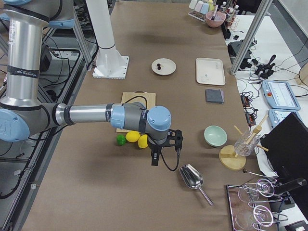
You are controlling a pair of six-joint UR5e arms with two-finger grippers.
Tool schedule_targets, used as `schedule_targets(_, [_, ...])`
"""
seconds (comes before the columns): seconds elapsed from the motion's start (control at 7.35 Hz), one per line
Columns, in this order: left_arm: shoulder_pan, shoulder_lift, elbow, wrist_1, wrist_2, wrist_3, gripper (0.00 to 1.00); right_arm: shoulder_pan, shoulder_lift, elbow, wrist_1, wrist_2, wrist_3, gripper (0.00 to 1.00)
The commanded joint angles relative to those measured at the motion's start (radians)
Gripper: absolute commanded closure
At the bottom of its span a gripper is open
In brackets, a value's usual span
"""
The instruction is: Place red cherry on plate
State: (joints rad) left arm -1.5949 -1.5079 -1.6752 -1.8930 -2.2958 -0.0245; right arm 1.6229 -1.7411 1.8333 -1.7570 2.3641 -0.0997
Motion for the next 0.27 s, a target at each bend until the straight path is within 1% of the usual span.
schedule_targets(0.0, [0.001,0.005,0.002,0.0,-0.001,0.0,0.02,0.0,0.0,0.001,0.001,0.004,0.0,0.0])
schedule_targets(0.14, [0.001,0.005,0.002,-0.003,-0.001,0.0,0.02,0.002,0.0,0.003,0.001,0.004,0.0,0.0])
